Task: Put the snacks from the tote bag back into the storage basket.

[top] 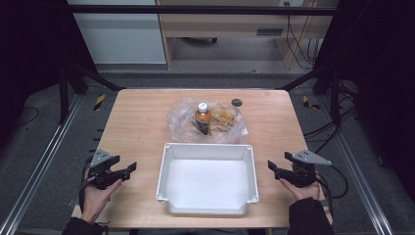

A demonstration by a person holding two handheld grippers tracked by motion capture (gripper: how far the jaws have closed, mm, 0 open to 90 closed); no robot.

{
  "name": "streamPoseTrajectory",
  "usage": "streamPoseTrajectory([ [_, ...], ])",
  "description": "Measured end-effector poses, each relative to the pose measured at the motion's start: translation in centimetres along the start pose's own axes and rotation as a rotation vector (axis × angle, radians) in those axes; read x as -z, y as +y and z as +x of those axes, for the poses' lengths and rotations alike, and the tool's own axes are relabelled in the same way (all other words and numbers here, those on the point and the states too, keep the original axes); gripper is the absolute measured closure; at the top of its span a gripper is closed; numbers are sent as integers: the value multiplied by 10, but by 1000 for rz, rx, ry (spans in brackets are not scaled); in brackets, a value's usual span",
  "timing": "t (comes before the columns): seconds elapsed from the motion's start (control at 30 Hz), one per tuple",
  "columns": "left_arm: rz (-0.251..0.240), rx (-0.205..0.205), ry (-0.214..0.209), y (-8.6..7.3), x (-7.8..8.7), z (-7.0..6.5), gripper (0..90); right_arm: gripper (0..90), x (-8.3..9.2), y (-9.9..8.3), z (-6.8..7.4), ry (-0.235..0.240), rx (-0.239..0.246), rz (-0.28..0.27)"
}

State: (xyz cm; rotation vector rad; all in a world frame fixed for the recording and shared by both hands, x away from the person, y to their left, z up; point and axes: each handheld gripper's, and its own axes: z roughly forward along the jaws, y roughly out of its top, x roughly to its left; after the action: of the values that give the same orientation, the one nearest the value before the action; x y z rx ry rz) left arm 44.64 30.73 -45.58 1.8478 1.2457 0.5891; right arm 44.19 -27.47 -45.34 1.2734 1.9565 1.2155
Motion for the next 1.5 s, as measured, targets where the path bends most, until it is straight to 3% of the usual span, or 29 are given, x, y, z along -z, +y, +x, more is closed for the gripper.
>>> streamPoseTrajectory([
  [0.47, 4, -2, -3, 0, -1, 1, 263, 254, 8, 16, 9, 44, -10, -70],
  [0.8, 4, -12, -14, 0, -2, 0, 265, 250, 12, 30, 19, 44, 15, -85],
  [1.2, -4, -16, -10, 1, -2, 0, 276, 259, 12, 47, 30, 85, 10, -112],
  [1.5, -14, -18, -7, 1, -2, 0, 276, 260, 10, 53, 37, 88, 14, -119],
])
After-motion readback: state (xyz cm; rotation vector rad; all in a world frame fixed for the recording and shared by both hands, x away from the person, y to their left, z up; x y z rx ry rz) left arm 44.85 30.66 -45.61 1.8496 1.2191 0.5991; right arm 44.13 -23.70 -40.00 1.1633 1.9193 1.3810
